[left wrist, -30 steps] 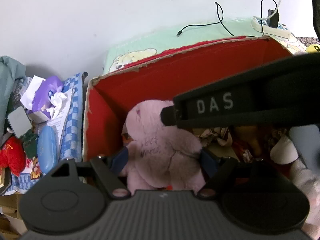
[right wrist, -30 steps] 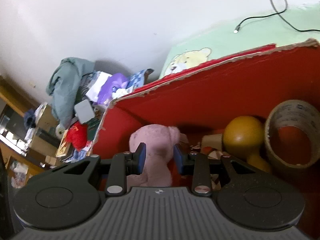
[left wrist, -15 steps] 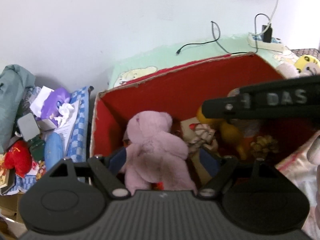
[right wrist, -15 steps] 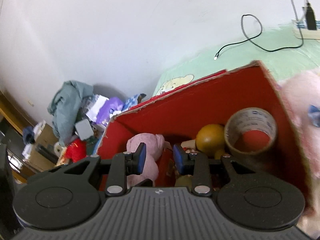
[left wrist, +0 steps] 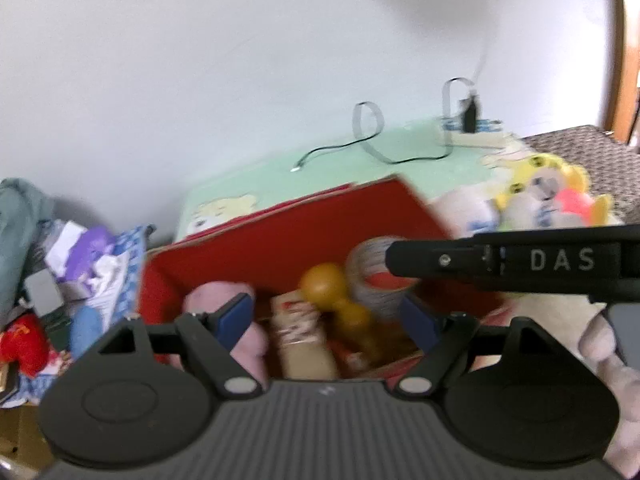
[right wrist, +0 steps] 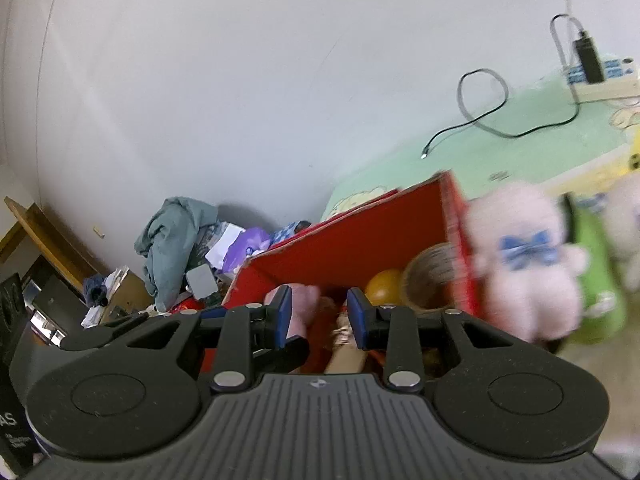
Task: Organize objects
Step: 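Withdraw the right gripper from the box back toward the plush pile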
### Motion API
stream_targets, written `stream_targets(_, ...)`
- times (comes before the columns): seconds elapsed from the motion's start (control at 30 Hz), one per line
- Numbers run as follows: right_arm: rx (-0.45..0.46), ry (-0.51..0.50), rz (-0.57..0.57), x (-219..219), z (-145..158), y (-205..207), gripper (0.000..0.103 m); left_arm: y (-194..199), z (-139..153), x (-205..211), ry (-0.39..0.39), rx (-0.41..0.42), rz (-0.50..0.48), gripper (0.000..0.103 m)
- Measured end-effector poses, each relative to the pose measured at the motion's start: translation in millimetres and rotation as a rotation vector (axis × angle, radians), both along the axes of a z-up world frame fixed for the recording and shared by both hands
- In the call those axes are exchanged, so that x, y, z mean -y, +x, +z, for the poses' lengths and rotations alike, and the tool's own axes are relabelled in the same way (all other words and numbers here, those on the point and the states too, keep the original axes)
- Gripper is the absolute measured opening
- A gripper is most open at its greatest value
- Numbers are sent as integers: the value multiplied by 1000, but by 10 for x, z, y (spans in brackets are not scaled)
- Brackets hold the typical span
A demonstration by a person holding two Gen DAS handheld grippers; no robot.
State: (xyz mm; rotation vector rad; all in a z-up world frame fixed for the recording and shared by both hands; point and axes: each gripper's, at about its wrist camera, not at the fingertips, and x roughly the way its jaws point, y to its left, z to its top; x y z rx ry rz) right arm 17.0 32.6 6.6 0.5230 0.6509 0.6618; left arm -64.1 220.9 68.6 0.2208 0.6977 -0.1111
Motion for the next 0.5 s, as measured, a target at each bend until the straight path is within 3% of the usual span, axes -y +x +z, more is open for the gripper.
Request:
stream_targets(0.2,-5,-8,-87,736,-36,-90,34,-17,4,607,-71,-42,-122,83)
stream_targets(0.4,-54,-21,-187,1447,-194,-98,34,19,-118,1320,-74,-82,-225,83)
stream_targets(0.5,-83,-46,-233,1751,-297,-99,34,111,-243,1598,-107,-144,-264,83)
